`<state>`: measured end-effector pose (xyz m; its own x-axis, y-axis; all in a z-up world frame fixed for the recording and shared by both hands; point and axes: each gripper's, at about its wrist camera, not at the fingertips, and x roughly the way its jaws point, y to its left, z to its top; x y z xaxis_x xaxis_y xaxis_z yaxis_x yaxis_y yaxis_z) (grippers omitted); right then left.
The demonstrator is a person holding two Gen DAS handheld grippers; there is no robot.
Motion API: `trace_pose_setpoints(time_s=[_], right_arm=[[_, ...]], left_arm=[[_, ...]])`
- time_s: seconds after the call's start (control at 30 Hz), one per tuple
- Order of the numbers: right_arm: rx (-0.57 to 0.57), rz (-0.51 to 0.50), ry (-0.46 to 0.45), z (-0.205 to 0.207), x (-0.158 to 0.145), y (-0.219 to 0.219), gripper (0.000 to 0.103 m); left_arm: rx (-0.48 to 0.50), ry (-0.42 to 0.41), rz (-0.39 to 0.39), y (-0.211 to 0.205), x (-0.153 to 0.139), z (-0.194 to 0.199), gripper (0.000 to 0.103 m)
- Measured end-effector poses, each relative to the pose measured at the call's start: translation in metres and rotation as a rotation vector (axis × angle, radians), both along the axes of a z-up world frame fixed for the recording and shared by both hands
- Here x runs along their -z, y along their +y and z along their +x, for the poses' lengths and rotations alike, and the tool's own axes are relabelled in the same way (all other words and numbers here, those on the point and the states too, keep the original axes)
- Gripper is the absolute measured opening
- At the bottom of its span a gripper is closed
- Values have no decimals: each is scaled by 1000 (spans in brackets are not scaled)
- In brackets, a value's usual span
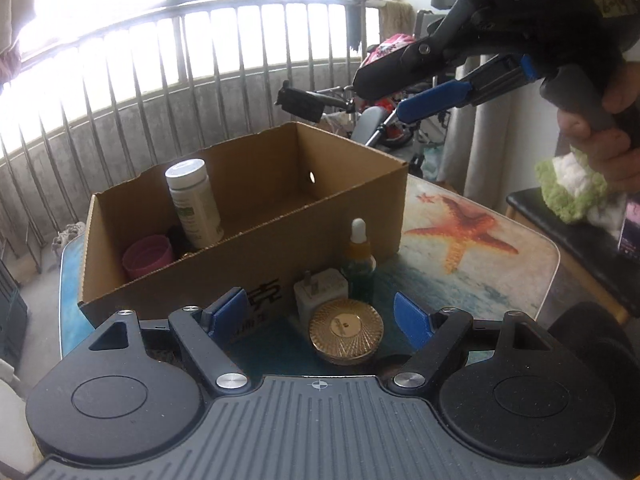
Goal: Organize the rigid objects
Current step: 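Move the right gripper back toward the gold round compact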
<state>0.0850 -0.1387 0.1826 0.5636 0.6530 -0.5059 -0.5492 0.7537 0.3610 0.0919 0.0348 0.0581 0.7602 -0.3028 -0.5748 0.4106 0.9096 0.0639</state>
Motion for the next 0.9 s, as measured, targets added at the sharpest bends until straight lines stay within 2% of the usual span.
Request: trace_pose_setpoints(time_s=[0.1, 0.17, 0.27, 0.33, 0.43, 0.5, 0.57, 0.7, 0.8, 0.9], right_arm=[[43, 15, -23, -19, 9, -20, 84], [67, -21, -42, -29, 21, -29, 84], [80, -36, -22, -36, 42, -36, 84], [88, -7, 7, -42, 57, -43, 84], [95, 27, 55, -45, 81, -47, 84], [96, 35, 96, -45, 97, -45, 83], [89, 42, 138, -44, 111, -42, 80], [74, 46, 167, -49, 127, -37, 80], [51, 47, 165, -51, 129, -31, 80], [23, 35, 160, -51, 128, -21, 80]], left_arm=[[5, 17, -9, -9, 28, -5, 81], [0, 33, -23, -14, 42, -8, 81], [-28, 50, -35, -15, 55, -7, 80], [-57, 70, -86, -12, 60, -5, 80], [-94, 122, -182, -6, 68, 2, 72], [-120, 115, -217, -3, 72, 2, 67], [-126, 96, -210, -4, 73, 1, 57], [-107, 85, -206, -1, 74, -2, 55], [-87, 63, -167, -3, 74, -5, 54], [-77, 60, -165, -2, 74, -9, 54]])
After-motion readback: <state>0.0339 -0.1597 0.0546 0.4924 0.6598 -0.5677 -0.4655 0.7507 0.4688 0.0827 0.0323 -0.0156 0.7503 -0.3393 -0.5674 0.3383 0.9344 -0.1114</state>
